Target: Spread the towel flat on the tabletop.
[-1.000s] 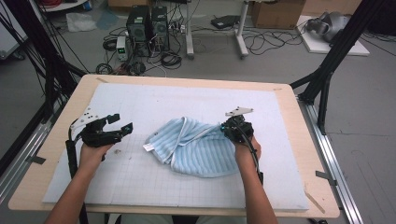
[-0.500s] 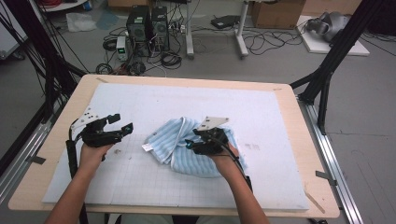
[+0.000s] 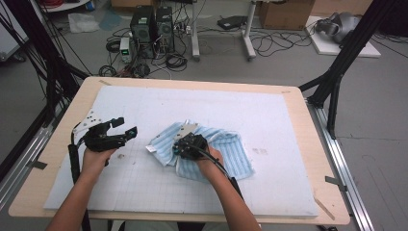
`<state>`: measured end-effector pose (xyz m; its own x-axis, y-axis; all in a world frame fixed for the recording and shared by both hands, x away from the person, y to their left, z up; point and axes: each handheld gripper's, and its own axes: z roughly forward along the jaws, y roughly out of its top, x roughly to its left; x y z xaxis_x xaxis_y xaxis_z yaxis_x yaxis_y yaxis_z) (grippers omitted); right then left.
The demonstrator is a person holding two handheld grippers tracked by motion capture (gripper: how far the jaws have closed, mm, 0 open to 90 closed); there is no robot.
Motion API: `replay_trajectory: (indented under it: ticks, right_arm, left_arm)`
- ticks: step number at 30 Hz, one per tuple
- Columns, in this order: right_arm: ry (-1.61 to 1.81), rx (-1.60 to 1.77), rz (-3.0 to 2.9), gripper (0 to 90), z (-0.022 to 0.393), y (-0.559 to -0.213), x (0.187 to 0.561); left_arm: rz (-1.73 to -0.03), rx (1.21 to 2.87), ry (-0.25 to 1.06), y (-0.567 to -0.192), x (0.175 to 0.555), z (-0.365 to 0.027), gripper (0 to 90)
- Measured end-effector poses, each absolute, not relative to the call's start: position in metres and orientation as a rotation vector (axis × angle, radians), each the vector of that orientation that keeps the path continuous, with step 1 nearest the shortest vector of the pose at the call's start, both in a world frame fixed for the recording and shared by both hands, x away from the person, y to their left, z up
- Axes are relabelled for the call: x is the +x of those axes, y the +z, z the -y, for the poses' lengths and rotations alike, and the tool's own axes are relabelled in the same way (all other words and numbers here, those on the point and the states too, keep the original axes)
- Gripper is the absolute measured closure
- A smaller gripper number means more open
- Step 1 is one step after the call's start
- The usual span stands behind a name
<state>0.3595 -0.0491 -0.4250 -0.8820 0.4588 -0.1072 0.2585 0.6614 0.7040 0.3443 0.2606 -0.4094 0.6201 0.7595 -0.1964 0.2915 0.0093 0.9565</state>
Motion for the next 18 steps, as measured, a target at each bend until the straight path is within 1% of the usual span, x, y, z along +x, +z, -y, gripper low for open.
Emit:
replay_trajectory:
  ticks: [6,8,9,14,18]
  right_arm:
    - [1.143,0.672,-2.546,86.5,0.053,-0.416,0.376]
    - [1.216,0.766,-2.461,86.5,0.063,-0.404,0.388]
    - [1.216,0.766,-2.461,86.5,0.063,-0.404,0.388]
    - [1.197,0.908,-2.310,86.5,0.078,-0.383,0.423]
    - [1.145,1.039,-2.217,86.5,0.089,-0.375,0.450]
  left_arm:
    - [-0.913,1.550,0.458,-0.409,0.344,-0.265,21.8]
    - [-0.917,1.541,0.459,-0.409,0.344,-0.266,21.9]
    - [-0.915,1.541,0.463,-0.409,0.344,-0.267,21.9]
    - [-0.917,1.544,0.457,-0.409,0.344,-0.264,21.9]
    - [-0.912,1.565,0.449,-0.410,0.345,-0.262,22.0]
